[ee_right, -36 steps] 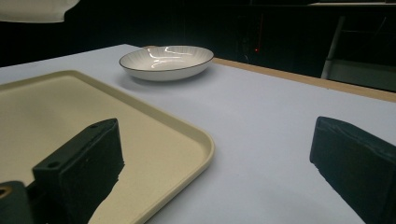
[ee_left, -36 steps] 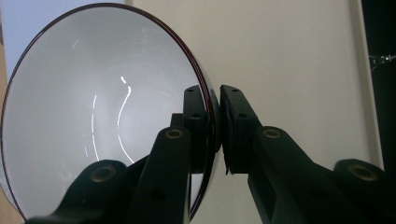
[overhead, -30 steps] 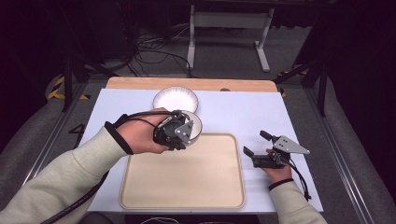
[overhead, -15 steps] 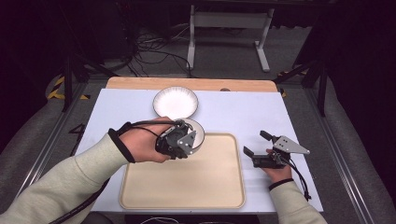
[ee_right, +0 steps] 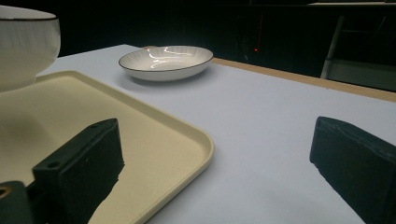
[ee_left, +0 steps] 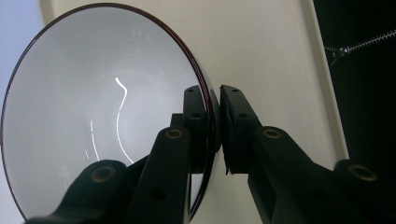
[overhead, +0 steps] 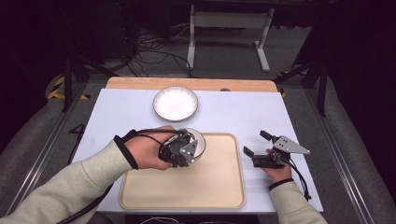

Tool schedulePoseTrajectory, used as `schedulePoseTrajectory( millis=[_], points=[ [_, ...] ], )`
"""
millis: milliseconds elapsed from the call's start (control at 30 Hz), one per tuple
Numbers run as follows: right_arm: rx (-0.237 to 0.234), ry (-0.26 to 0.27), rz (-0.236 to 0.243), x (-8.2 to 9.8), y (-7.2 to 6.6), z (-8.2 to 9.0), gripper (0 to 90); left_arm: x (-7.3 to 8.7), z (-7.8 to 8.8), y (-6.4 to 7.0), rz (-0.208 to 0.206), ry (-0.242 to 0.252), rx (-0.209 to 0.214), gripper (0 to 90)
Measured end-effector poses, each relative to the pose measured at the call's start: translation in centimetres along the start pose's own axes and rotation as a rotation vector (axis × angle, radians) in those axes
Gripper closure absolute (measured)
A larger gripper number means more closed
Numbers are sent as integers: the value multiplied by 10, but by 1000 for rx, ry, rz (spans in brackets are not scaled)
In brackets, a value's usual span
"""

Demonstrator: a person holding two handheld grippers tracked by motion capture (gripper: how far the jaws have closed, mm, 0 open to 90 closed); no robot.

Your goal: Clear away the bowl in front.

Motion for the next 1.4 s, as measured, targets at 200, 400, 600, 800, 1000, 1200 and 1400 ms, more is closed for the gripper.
schedulePoseTrajectory(
  millis=[200,400,600,800,1000,1200,1400],
  points=[
    [-1,1,0,0,0,0,28,3,-11,5,17,15,25,819],
    [-2,4,1,0,0,0,28,6,-19,8,15,6,41,819],
    [-2,4,2,0,0,0,28,9,-24,9,22,14,45,819],
    [-2,4,2,0,0,0,28,10,-31,11,17,11,52,817],
    [-2,2,2,0,0,0,28,12,-36,12,15,1,59,815],
    [-1,0,-1,0,0,0,28,14,-42,14,17,-8,74,811],
    [-1,0,1,0,0,0,28,15,-45,17,29,-2,80,819]
  ],
)
Point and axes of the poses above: each handheld gripper's, and its own axes: z roughly backward along the jaws, x roughly out of its underside, y roughly to its right, the point moved 3 cm from there along -z, roughly forward along the jaws
